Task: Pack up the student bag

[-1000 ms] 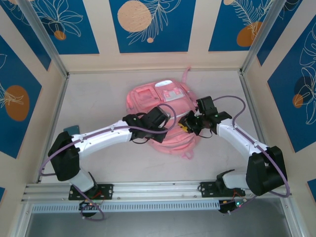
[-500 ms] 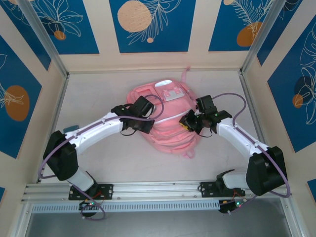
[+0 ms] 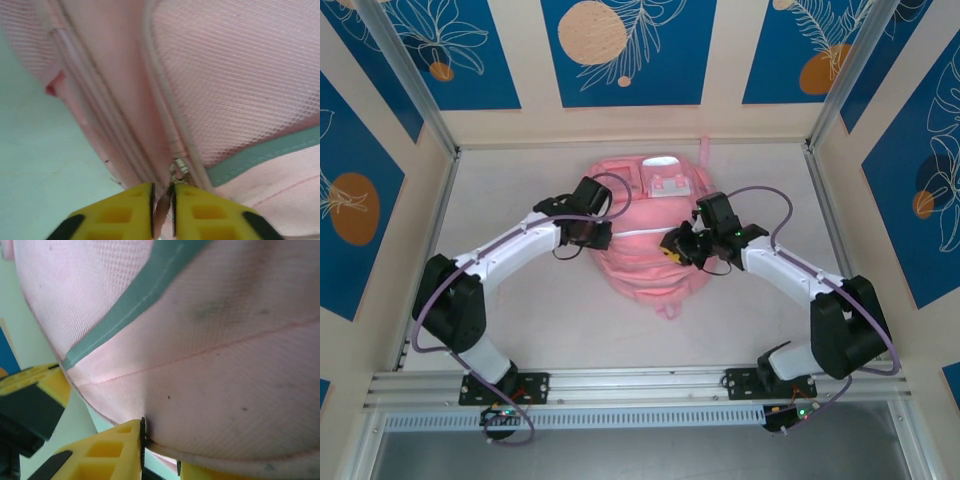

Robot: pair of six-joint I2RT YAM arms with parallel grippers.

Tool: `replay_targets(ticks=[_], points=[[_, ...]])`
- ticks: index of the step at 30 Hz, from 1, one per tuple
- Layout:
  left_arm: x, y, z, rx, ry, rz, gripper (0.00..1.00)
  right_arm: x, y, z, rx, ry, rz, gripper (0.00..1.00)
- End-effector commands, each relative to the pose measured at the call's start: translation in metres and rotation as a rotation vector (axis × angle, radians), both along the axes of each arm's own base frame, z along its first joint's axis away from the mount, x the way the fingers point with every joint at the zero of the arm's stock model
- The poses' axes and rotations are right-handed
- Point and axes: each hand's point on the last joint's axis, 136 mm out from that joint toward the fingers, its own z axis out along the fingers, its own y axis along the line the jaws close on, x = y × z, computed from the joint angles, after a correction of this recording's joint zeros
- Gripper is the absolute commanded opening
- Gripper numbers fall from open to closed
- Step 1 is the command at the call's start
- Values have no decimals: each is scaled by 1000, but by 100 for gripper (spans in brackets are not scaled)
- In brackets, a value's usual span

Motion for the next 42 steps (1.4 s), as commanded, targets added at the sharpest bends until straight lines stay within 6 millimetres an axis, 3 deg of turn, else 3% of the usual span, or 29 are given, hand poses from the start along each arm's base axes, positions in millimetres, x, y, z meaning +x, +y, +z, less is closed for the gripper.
replay_targets(ticks=[1,4,9,14,22,28,31,37,42], points=[[25,16,28,-28,-94,119,34,-2,24,19,80,-37,63,30],[25,32,40,-57,-114,171,49,-5,20,25,49,-62,71,42],[21,59,51,-122,-113,229,68,-11,-3,39,-43,-144,62,75],[16,117,43,-56,-103,391,84,-14,-31,51,-164,-241,86,91],[-9,210,2,-5,17,714,100,-11,-44,53,-211,-266,115,94],[-25,282,-21,104,68,932,100,-10,-43,53,-198,-257,113,94],[-30,307,-35,129,110,1008,100,-10,-43,55,-199,-255,119,94],[-36,340,-64,210,213,1068,96,-10,-43,58,-204,-248,116,94],[-35,339,-90,147,295,1058,88,-11,-43,60,-202,-242,114,93]])
